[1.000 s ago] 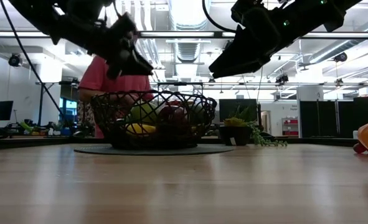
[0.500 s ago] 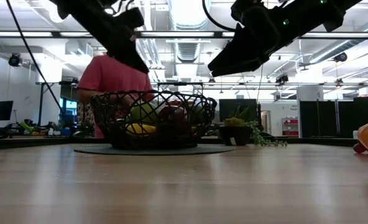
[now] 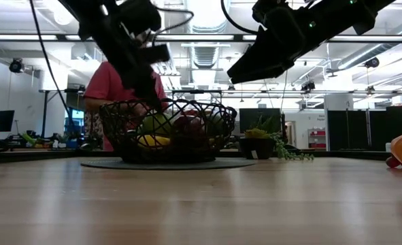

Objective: Build produce basket
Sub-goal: Adjust the pear in the black wire basket

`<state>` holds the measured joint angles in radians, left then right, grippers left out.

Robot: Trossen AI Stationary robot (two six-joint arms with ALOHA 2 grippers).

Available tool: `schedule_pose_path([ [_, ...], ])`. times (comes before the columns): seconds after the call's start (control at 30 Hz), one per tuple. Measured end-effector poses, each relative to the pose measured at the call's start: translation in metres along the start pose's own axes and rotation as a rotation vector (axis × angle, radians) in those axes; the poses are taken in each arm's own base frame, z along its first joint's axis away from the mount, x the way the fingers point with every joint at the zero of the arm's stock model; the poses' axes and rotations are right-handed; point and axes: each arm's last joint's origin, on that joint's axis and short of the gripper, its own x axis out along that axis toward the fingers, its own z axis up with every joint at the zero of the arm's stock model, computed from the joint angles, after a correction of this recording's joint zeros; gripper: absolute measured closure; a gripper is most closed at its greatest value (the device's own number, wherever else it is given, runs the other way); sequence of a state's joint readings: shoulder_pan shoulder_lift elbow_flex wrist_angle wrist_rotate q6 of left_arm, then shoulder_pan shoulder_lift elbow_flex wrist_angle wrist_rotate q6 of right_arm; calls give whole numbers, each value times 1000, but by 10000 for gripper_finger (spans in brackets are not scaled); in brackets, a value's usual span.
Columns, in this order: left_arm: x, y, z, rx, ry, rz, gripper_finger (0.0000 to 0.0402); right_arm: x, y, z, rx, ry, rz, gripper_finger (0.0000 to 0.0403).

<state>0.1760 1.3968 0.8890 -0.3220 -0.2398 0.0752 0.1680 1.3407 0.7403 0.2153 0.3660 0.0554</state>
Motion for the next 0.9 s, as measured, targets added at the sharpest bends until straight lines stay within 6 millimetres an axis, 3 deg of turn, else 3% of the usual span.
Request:
schedule_pose_path([
  [0.27, 19, -4, -7, -5, 71, -2, 401, 0, 0, 0, -3, 0, 0, 78],
  [0.9, 19, 0, -8, -48, 71, 14, 401, 0, 0, 0, 1, 0, 0, 78],
])
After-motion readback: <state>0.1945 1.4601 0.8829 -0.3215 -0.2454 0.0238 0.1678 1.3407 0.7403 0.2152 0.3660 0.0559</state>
